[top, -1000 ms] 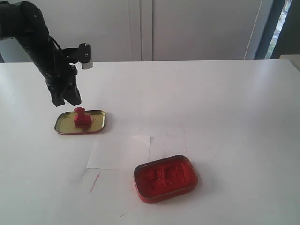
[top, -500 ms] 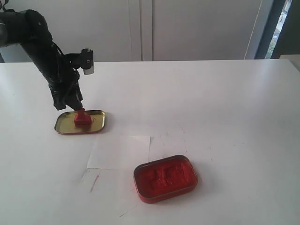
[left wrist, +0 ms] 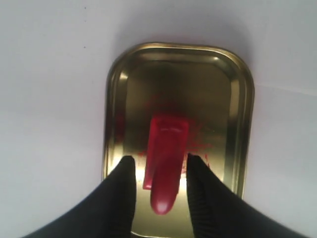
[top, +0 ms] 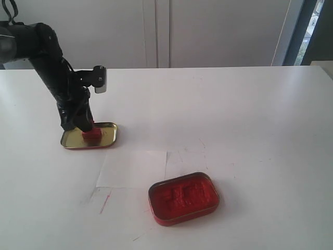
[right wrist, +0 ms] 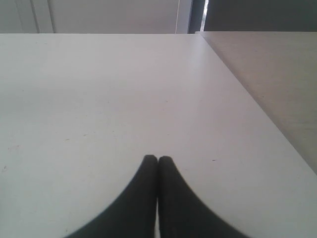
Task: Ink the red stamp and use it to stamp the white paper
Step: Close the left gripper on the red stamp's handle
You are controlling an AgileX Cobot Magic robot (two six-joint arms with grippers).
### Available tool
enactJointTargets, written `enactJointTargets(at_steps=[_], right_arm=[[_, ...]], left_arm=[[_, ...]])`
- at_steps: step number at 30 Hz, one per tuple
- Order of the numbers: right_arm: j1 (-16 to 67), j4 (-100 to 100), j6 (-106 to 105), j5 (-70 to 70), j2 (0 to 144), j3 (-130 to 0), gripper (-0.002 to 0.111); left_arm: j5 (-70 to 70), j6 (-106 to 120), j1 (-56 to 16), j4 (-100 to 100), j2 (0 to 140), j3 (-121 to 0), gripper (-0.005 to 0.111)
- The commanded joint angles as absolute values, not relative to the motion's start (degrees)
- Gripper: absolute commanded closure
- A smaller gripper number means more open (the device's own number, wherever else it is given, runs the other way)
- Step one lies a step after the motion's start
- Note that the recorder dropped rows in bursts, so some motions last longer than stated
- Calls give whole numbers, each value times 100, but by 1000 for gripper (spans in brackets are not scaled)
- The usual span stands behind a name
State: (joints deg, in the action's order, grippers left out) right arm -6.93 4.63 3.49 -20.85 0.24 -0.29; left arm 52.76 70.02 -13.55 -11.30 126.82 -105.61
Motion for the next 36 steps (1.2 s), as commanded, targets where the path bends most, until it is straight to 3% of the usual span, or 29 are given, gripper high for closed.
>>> enactJointTargets(at_steps=[1,15,19,23,36], right_arm=[[-682,450,372,-1999,0,0,108],[-682,450,372,-1999,0,0,108],[-682,450,372,-1999,0,0,108],[-682,450,372,-1999,0,0,108],[-682,450,372,-1999,0,0,108]], left_arm=[[5503,7050,-1409,-1263,12788,-10570,66],[5476,7050,-1446,-1304,12864,-10570,68],[5488,7050,-1446,-1281,12864,-10570,82],[5488,7050,-1446,-1281,12864,-10570,106],[5496,6909,-1446,-1281,12634,-10570,107]])
